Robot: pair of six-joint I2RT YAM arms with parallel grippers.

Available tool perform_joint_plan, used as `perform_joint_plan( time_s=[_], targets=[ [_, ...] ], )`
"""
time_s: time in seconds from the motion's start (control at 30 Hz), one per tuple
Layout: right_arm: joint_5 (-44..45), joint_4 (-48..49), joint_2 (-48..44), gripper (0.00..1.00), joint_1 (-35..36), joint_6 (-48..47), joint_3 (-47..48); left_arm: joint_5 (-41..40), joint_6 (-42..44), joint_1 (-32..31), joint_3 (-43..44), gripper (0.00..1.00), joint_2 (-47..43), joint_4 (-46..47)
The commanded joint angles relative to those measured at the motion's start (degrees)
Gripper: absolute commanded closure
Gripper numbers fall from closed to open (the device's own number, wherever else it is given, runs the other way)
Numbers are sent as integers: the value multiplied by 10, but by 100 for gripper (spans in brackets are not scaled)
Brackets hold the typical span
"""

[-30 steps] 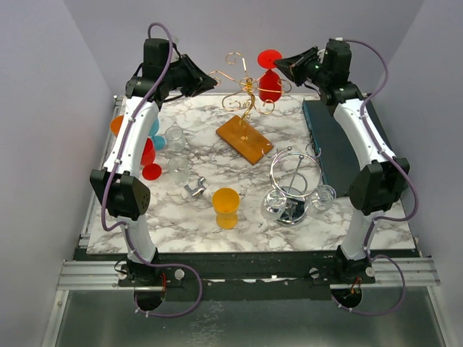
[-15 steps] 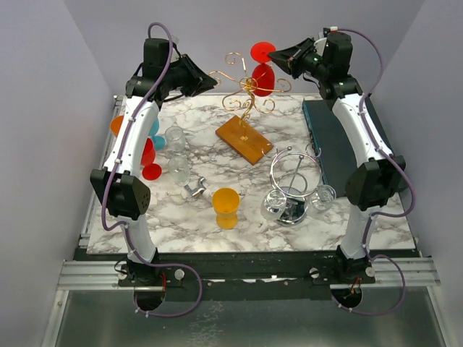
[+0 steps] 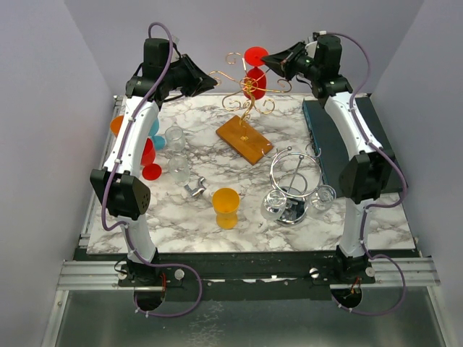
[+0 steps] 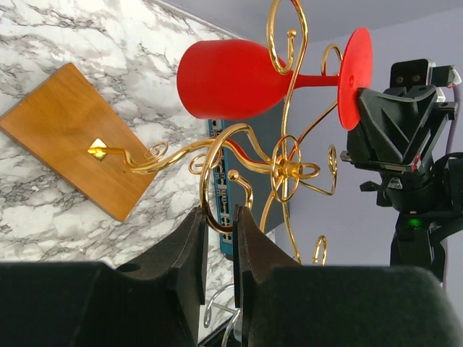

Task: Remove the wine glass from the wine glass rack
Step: Pick up the wine glass from the wine rack.

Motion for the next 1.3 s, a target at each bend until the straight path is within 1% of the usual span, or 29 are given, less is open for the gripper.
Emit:
perform_joint_plan(
  time_s=[0.0, 0.27, 0.63, 0.97, 1.13, 1.27],
  targets=[
    [14, 39, 11, 99, 4, 4, 28, 18, 49, -4, 2, 100, -2, -32],
    [59, 54, 34, 100, 4, 22, 50, 20, 55, -3, 1, 100, -8, -34],
    [130, 78, 19, 100, 3, 19, 33, 21, 51, 4, 2, 100, -9, -36],
    [198, 48, -33, 100, -6, -10, 0, 20, 36, 10, 13, 100, 3, -36],
    [237, 36, -87, 100, -15, -27, -52, 21, 27, 13, 28, 100, 16, -36],
    [246, 35, -134, 100, -17, -41, -95, 22, 18, 14, 47, 100, 29, -36]
  ],
)
